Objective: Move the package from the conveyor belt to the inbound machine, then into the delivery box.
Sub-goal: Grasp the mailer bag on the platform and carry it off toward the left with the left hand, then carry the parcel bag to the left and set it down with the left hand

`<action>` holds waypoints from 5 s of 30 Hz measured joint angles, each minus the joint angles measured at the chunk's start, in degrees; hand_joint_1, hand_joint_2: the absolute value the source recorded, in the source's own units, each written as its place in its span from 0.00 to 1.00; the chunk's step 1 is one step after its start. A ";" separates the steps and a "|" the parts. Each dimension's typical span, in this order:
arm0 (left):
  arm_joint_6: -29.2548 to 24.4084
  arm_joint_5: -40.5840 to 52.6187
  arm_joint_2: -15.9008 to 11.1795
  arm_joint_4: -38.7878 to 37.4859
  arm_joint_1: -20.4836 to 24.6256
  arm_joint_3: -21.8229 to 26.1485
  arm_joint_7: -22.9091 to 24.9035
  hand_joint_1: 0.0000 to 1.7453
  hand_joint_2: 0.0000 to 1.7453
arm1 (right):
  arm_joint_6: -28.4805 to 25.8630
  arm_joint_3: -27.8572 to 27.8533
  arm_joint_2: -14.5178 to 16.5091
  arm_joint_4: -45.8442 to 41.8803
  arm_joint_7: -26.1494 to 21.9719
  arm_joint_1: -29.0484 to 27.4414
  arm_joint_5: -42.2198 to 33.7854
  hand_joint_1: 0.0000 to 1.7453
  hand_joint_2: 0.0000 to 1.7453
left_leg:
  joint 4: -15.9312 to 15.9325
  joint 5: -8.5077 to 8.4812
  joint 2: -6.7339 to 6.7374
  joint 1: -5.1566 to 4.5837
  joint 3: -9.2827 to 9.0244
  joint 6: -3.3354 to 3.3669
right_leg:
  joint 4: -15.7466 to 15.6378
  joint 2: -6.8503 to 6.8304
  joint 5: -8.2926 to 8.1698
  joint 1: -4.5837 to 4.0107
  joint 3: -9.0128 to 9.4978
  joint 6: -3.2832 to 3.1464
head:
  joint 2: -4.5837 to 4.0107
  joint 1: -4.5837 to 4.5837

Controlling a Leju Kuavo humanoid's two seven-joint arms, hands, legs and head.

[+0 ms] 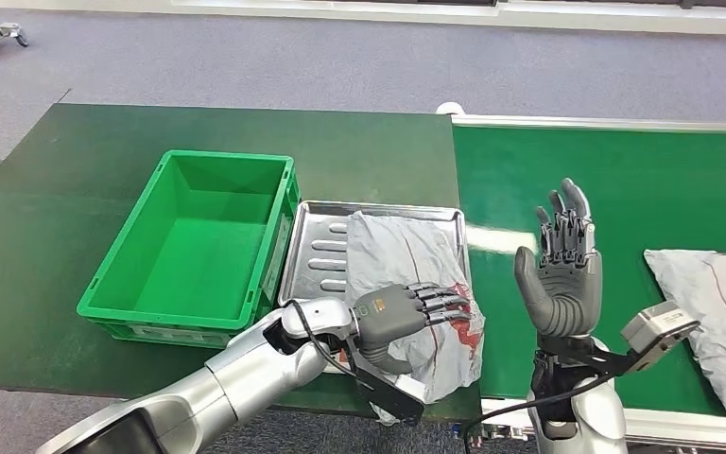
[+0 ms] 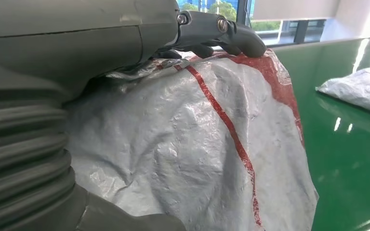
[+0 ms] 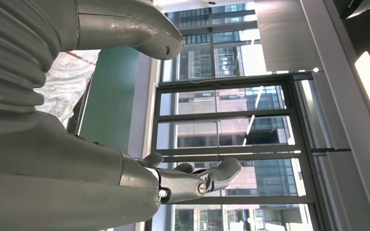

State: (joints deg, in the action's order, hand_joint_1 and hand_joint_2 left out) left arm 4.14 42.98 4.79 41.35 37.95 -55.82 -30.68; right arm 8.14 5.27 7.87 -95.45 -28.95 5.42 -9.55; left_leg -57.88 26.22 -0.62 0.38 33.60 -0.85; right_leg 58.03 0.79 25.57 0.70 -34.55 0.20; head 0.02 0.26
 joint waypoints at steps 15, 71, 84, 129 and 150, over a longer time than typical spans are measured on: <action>2.66 2.10 4.30 -7.15 1.93 -1.63 -2.89 1.00 1.00 | 0.60 0.00 1.23 0.26 0.70 0.98 -0.07 0.00 1.00 | 0.00 -0.01 -0.07 0.00 -0.03 0.01 | 0.00 -0.12 0.00 0.01 0.08 0.00 | 0.00 0.00; 2.09 10.82 -2.41 26.40 11.35 5.61 11.13 1.00 1.00 | -0.78 -0.10 1.44 0.96 1.87 1.95 -0.49 0.00 1.00 | 0.00 -0.15 -0.08 0.00 0.07 -0.05 | 0.01 -0.11 -0.11 -0.04 -0.05 -0.03 | 0.00 0.00; -13.27 17.81 -8.00 6.06 10.04 22.12 11.83 1.00 1.00 | -0.87 -3.17 1.63 3.03 2.91 -0.85 2.78 0.00 1.00 | 0.03 -0.23 0.01 0.04 0.05 -0.16 | 0.04 0.02 -0.16 -0.10 -0.12 -0.12 | 0.00 0.01; -14.48 33.60 -14.48 1.29 -1.78 44.56 32.18 0.00 1.00 | -3.19 -4.73 3.80 2.58 4.22 -5.91 9.00 0.00 0.00 | 0.04 -0.19 0.09 0.03 0.20 -0.16 | 0.03 0.07 -0.13 -0.08 -0.31 -0.14 | 0.00 -0.01; -2.79 -34.23 6.27 34.21 -27.95 50.12 7.73 0.00 1.00 | -28.05 0.50 4.16 7.40 4.87 -0.47 31.27 0.00 1.00 | 0.03 -0.10 0.03 -0.04 0.27 -0.03 | 0.00 -0.05 -0.09 -0.02 -0.30 -0.07 | 0.00 0.00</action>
State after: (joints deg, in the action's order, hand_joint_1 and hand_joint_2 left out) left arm 1.35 8.75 11.06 75.55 9.99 -5.71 -22.95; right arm -19.91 5.77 12.03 -88.05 -24.08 4.94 21.73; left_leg -57.84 26.13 -0.59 0.34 33.87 -0.87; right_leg 58.03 0.74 25.48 0.68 -34.85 0.13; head 0.02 0.26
